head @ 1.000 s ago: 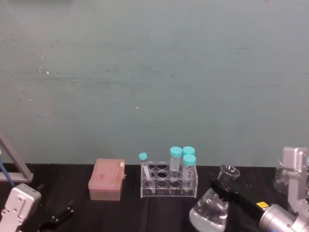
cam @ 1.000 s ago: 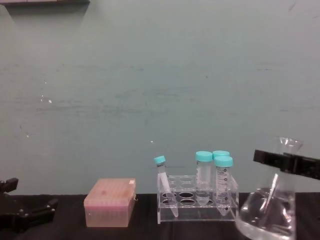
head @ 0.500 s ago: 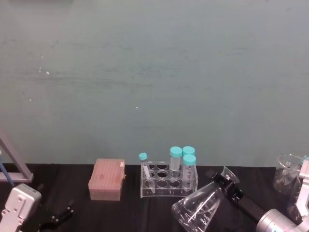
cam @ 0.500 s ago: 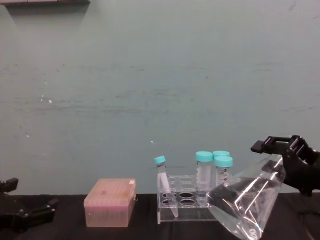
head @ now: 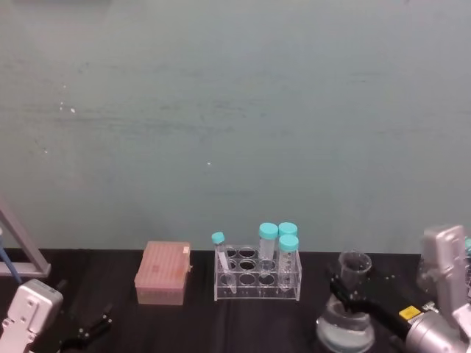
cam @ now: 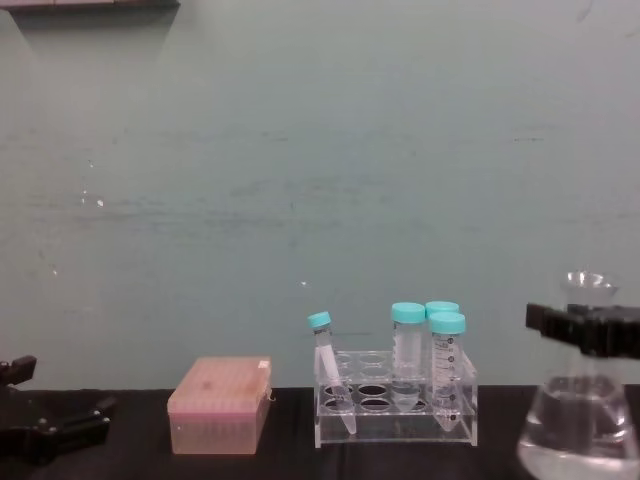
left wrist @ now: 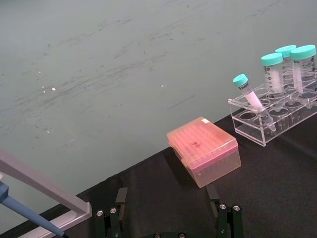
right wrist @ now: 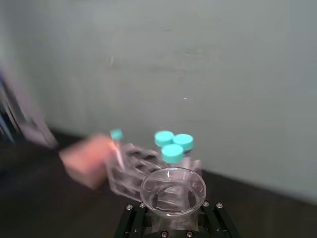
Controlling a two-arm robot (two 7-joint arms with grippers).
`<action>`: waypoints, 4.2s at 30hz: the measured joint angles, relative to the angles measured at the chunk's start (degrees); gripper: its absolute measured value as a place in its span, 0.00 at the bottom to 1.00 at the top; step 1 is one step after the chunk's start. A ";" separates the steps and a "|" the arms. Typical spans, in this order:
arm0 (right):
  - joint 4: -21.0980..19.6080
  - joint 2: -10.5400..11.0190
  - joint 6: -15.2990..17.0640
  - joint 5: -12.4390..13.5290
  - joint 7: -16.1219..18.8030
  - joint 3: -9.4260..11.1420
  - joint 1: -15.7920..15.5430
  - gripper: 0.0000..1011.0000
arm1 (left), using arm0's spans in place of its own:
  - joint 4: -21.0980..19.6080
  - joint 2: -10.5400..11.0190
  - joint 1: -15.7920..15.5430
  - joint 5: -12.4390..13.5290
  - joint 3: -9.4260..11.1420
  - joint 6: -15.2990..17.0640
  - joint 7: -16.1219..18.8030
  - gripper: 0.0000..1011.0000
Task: Pick up the beaker with the right gripper, shake it three times, and then put it down.
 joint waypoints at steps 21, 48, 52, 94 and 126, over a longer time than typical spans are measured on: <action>2.17 12.61 -17.92 -45.09 -11.35 -13.78 4.71 0.45 | 0.00 0.00 0.00 0.00 0.01 0.00 0.00 0.99; 0.36 0.69 -3.61 -10.15 0.61 -0.85 0.59 0.45 | 0.00 0.00 0.00 0.00 0.00 0.00 0.00 0.99; 0.58 0.60 -3.61 -9.29 0.57 -0.97 0.63 0.45 | 0.00 0.00 0.00 -0.01 0.01 0.00 0.00 0.99; 0.82 -0.66 -1.48 -1.57 2.42 0.33 0.36 0.45 | 0.00 0.00 0.00 -0.01 0.00 0.00 0.00 0.99; -2.12 -1.16 4.38 8.04 -0.31 2.13 -0.19 0.45 | 0.00 0.00 0.00 -0.01 0.00 0.00 0.00 0.99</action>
